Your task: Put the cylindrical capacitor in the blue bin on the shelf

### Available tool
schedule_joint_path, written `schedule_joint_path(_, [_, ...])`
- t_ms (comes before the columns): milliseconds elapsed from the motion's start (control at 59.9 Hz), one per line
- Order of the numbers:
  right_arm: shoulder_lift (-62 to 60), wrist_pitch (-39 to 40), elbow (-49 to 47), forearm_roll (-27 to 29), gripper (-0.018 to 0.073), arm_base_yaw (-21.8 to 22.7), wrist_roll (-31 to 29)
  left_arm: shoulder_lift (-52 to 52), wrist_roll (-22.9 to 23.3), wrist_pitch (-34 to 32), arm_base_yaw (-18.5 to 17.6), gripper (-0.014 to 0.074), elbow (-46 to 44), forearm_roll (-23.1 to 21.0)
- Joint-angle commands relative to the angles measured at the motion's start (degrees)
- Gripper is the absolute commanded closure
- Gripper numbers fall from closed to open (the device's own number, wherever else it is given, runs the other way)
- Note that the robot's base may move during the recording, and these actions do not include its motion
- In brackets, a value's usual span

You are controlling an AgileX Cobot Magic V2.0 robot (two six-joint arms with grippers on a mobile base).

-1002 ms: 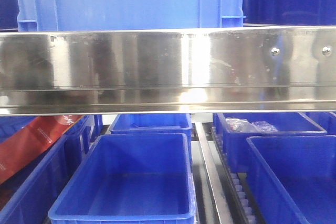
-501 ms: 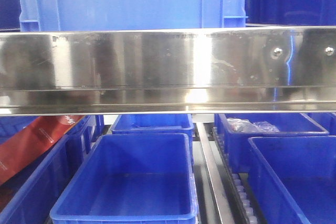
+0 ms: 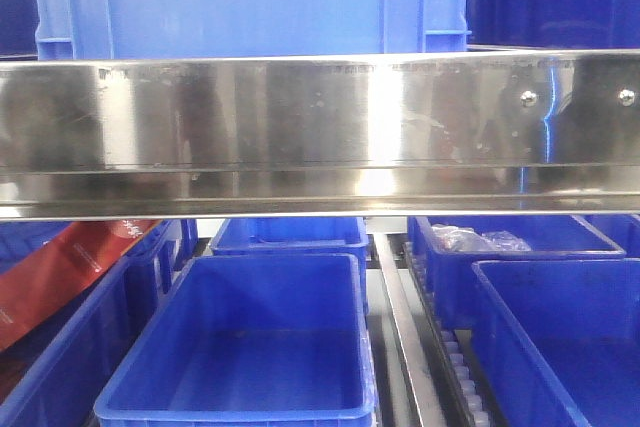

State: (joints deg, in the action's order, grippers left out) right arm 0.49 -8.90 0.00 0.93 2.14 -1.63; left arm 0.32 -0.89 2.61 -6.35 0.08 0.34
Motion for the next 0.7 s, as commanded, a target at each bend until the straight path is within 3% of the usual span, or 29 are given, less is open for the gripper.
schedule_joint_path(0, [-0.49,1.25,0.0,-0.23,0.062,-0.11,-0.04,-0.32,0.32,-1.01,0.05,0.0708,-0.08,-0.34])
schedule_joint_path(685, [-0.49,1.25,0.0,-0.23,0.062,-0.11,-0.04,-0.32,0.32,-1.01,0.05,0.0708,-0.08,-0.34])
